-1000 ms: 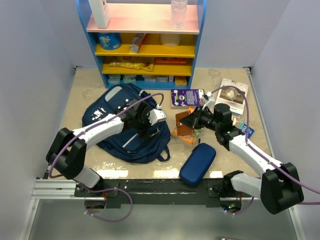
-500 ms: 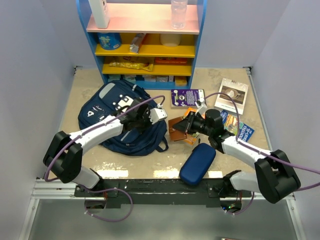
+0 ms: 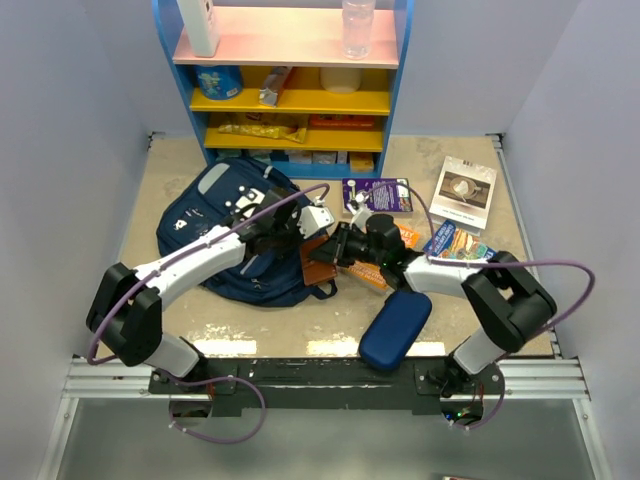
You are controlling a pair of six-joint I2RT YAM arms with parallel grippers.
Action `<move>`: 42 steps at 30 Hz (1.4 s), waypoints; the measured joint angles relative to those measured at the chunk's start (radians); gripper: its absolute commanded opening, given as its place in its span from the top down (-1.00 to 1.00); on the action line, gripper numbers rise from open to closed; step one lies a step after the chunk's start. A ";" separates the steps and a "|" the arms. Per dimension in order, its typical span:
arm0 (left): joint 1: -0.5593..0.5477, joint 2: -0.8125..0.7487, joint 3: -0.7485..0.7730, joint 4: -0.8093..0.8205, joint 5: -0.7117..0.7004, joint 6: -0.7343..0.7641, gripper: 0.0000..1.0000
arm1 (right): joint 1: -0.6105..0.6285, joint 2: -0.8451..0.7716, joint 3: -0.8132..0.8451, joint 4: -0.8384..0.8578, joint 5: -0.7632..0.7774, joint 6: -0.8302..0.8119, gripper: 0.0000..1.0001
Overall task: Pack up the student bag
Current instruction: Place the personal item in the student bag.
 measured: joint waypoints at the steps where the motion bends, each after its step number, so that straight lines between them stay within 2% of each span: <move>1: 0.000 0.000 0.006 -0.006 -0.002 0.000 1.00 | 0.011 0.027 0.018 0.015 0.001 0.012 1.00; 11: 0.006 -0.045 0.055 -0.052 0.029 -0.032 1.00 | 0.031 0.216 0.066 0.200 -0.002 0.197 1.00; 21: 0.010 -0.053 0.109 -0.082 0.138 -0.051 1.00 | 0.036 0.260 0.092 0.354 0.025 0.357 1.00; 26: 0.015 -0.053 0.112 -0.084 0.166 -0.054 1.00 | 0.068 0.252 0.092 0.339 0.142 0.381 1.00; 30: 0.021 -0.053 0.121 -0.095 0.189 -0.069 1.00 | 0.131 0.230 0.092 0.299 0.337 0.385 0.98; 32: 0.021 -0.053 0.129 -0.101 0.204 -0.077 1.00 | 0.165 0.226 0.097 0.275 0.444 0.385 0.32; 34: 0.021 -0.053 0.139 -0.113 0.227 -0.090 1.00 | 0.192 0.227 0.113 0.239 0.530 0.385 -0.14; 35: 0.021 -0.053 0.146 -0.118 0.231 -0.093 1.00 | 0.200 0.227 0.130 0.203 0.564 0.378 -0.50; 38: 0.033 -0.055 0.168 -0.117 0.219 -0.096 1.00 | 0.202 0.240 0.177 0.097 0.619 0.357 -0.76; 41: 0.039 -0.057 0.172 -0.117 0.220 -0.096 1.00 | 0.201 0.230 0.183 0.053 0.643 0.322 -0.78; 42: 0.039 -0.057 0.172 -0.118 0.221 -0.097 1.00 | 0.201 0.222 0.182 0.038 0.645 0.312 -0.73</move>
